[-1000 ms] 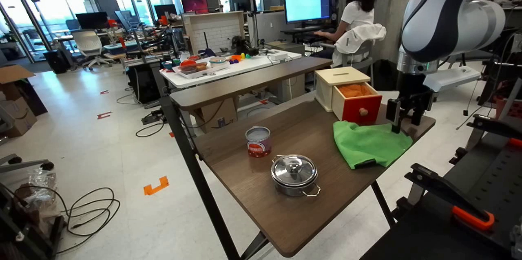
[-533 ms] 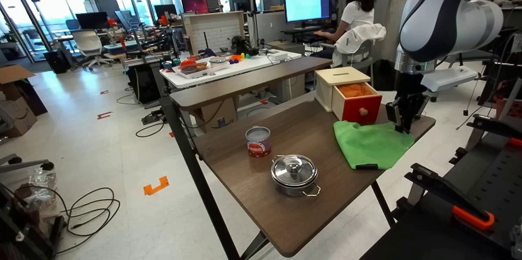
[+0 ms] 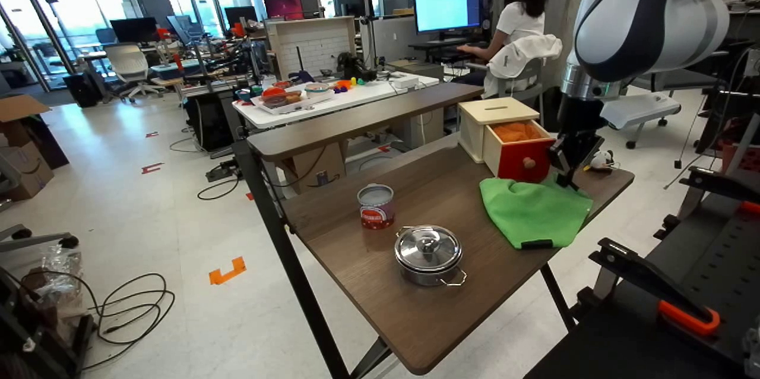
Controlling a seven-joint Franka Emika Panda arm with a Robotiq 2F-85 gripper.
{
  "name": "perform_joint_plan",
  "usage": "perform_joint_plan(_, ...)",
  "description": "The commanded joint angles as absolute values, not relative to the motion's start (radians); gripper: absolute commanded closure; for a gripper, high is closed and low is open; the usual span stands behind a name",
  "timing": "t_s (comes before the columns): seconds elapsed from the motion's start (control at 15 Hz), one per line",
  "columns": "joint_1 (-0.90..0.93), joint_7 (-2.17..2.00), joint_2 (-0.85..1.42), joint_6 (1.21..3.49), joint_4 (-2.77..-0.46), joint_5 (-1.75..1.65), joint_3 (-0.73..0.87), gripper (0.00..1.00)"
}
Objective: Move the cloth to the left of the table
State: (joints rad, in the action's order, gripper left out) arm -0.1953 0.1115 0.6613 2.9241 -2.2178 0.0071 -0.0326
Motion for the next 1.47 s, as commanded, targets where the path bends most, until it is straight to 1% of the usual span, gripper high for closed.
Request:
perform_joint_plan(0.0,-0.273,0.181,0.541,2.941,-2.324,0.059,-0.174,0.99)
perform_joint_plan(0.2,-0.321,0.220,0.491,2.957,-2.354,0.134,-0.303,0.99)
perform_joint_plan(0.47,-0.321,0.204,0.504,2.985,-2.295,0.227,-0.399,0.99)
perform_joint_plan(0.93,-0.226,0.128,0.596,3.062,-2.162,0.257,-0.426,0.99)
perform_joint_plan(1.4,-0.148,0.025,0.798,3.150,-1.911,0.227,-0.412,0.99)
